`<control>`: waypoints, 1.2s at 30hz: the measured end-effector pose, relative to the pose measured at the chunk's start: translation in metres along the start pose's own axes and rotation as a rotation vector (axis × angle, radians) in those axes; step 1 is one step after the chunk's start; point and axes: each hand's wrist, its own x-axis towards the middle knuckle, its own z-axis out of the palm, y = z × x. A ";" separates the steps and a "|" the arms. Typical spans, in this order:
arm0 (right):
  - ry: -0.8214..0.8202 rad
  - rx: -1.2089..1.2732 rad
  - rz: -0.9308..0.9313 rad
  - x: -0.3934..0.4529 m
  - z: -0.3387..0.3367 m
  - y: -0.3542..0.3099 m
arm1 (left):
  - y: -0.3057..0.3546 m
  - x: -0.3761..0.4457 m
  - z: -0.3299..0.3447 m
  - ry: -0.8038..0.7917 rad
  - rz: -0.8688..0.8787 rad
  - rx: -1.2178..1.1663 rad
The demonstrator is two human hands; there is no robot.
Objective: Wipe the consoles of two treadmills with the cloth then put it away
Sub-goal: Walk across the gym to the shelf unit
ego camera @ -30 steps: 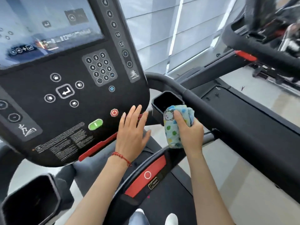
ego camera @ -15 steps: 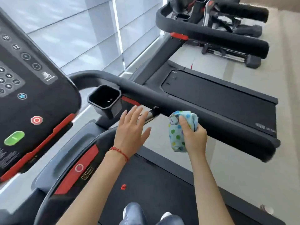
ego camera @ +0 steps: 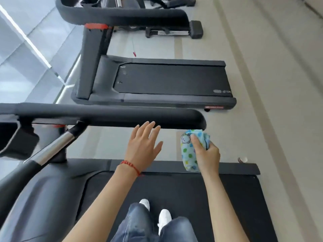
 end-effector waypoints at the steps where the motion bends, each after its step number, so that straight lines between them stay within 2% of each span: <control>1: 0.032 0.007 0.020 0.003 -0.009 0.004 | 0.009 0.007 0.005 -0.014 0.041 -0.009; 13: 0.513 0.110 0.225 0.019 -0.106 0.052 | 0.112 0.105 0.061 -0.132 0.570 -0.142; 21: 0.803 0.201 0.362 0.004 -0.160 0.085 | 0.189 0.128 0.094 -0.208 0.857 -0.189; 28: 0.983 0.272 0.435 -0.008 -0.238 0.117 | 0.301 0.125 0.116 -0.225 1.030 -0.264; 36: 1.087 0.347 0.455 -0.008 -0.361 0.144 | 0.436 0.116 0.140 -0.257 1.124 -0.328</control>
